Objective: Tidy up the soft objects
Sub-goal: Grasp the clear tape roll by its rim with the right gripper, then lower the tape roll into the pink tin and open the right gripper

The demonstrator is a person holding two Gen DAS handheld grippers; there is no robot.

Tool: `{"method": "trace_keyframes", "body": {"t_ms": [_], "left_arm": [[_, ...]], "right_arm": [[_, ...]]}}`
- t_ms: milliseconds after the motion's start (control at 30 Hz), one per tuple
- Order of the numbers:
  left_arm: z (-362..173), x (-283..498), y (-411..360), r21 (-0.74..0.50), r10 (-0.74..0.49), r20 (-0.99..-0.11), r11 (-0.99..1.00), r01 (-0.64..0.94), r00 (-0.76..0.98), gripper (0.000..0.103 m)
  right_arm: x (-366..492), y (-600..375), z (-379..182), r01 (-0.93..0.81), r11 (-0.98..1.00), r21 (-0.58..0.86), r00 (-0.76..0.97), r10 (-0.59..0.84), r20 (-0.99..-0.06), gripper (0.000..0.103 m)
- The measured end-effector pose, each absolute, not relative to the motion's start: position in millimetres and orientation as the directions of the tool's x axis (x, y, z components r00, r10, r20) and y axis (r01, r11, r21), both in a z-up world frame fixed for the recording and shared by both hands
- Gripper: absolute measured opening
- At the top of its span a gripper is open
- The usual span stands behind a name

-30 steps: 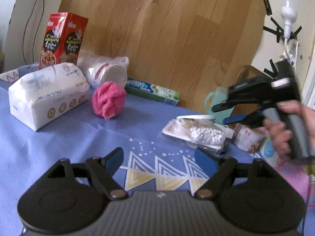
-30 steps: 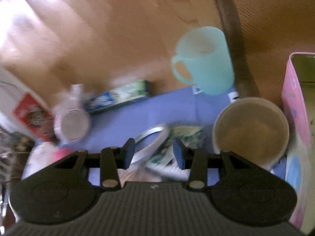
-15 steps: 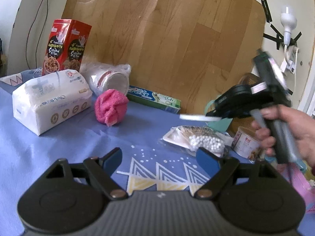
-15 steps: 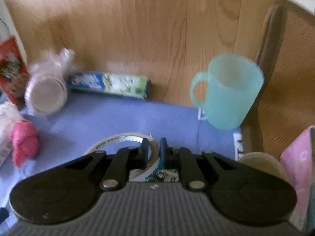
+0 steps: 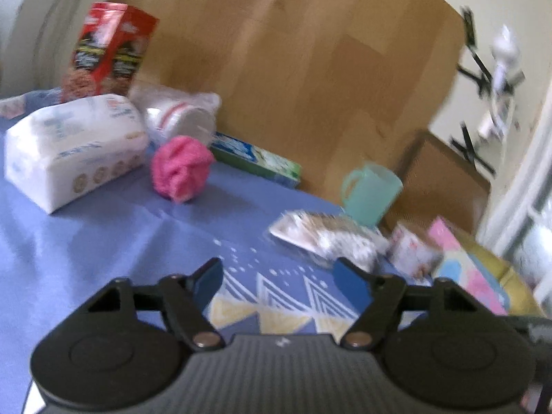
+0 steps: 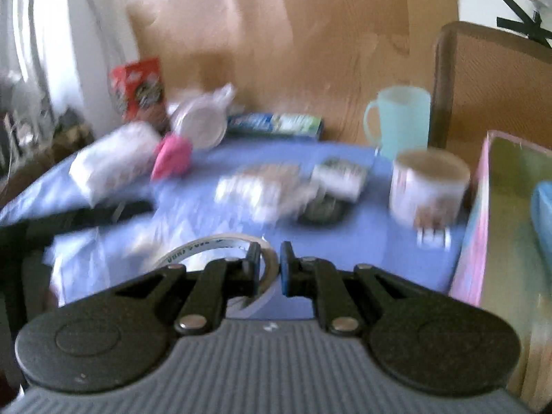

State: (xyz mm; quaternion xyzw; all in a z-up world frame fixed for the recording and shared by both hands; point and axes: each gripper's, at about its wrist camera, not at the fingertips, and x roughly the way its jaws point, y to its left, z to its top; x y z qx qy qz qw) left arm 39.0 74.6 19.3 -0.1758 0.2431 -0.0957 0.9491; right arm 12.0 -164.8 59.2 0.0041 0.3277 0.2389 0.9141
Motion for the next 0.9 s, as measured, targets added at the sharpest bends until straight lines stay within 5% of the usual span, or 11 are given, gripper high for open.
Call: {"method": "trace_keyframes", "body": {"t_ms": [100, 200, 467, 633, 767, 900], "left_arm": [[20, 36, 59, -0.340, -0.311, -0.463, 0.927, 0.157, 0.830, 0.064], [19, 29, 50, -0.376, -0.380, -0.502, 0.905, 0.200, 0.776, 0.057], [22, 14, 6, -0.248, -0.375, -0.621, 0.927, 0.281, 0.688, 0.046], [19, 10, -5, -0.202, -0.334, -0.632, 0.942, 0.267, 0.699, 0.044], [25, 9, -2, -0.234, -0.339, -0.628, 0.941, 0.246, 0.700, 0.040], [47, 6, -14, -0.241, -0.376, -0.576, 0.927, 0.289, 0.726, 0.040]], "right_arm": [[6, -167, 43, -0.413, 0.890, 0.193, 0.663, 0.439, -0.606, 0.020], [-3, -178, 52, -0.415, 0.875, 0.250, 0.659, 0.479, -0.580, 0.049], [-43, -168, 56, -0.572, 0.816, 0.088, 0.654, 0.518, -0.551, 0.088], [-27, -154, 42, -0.587, 0.805, 0.088, 0.608, 0.511, -0.608, 0.089], [-28, -161, 46, -0.576, 0.808, 0.128, 0.628, 0.537, -0.563, 0.081], [-52, -165, 61, -0.547, 0.837, 0.021, 0.736, 0.492, -0.466, 0.081]]}}
